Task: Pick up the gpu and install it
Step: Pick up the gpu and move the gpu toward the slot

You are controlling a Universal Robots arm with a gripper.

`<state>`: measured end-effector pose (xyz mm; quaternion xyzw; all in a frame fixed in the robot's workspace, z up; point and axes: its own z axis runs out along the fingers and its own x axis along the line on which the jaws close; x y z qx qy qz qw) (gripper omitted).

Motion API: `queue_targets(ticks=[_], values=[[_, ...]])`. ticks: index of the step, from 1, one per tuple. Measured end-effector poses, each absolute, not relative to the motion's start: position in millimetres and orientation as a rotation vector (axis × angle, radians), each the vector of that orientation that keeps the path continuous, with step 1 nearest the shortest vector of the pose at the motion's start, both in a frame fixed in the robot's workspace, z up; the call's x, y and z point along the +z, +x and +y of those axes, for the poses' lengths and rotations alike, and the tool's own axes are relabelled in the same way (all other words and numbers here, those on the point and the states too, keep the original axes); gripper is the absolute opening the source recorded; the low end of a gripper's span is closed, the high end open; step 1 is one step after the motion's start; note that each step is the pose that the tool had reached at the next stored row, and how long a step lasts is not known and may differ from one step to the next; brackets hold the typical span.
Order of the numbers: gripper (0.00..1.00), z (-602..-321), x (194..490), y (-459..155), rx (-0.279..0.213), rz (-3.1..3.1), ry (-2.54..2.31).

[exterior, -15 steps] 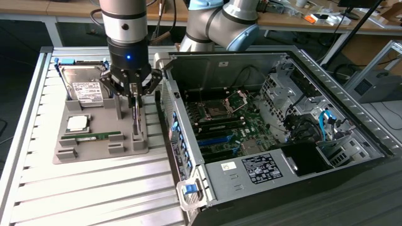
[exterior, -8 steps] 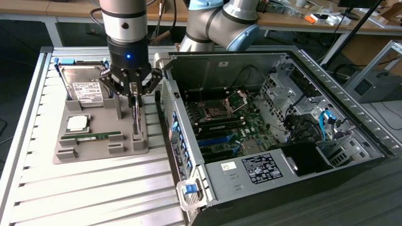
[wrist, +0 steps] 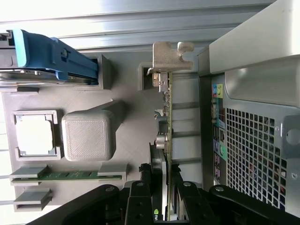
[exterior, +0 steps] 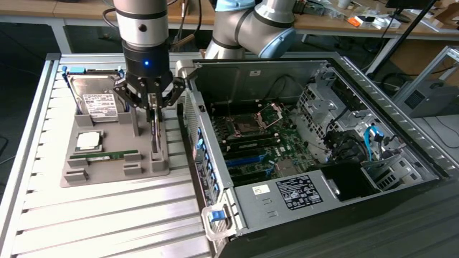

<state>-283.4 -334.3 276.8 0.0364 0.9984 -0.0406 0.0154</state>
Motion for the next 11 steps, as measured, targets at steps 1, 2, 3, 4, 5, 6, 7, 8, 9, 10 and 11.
queue_targets(ticks=[1, 2, 3, 4, 5, 6, 7, 8, 9, 10, 11], values=[[0.27, -334.3, 277.0, -283.4, -0.126, 3.106, 0.113], [0.27, -334.3, 277.3, -283.4, -0.126, 3.106, 0.113], [0.27, -334.3, 277.6, -283.4, -0.126, 3.106, 0.113], [0.27, -334.3, 277.8, -283.4, -0.126, 3.106, 0.113], [0.27, -334.3, 278.1, -283.4, -0.126, 3.106, 0.113], [0.27, -334.3, 278.3, -283.4, -0.126, 3.106, 0.113], [0.27, -334.3, 278.5, -283.4, -0.126, 3.106, 0.113], [0.27, -334.3, 278.7, -283.4, -0.126, 3.106, 0.113], [0.27, -334.3, 279.0, -283.4, -0.126, 3.106, 0.113], [0.27, -334.3, 279.2, -283.4, -0.126, 3.106, 0.113], [0.27, -334.3, 279.4, -283.4, -0.126, 3.106, 0.113]])
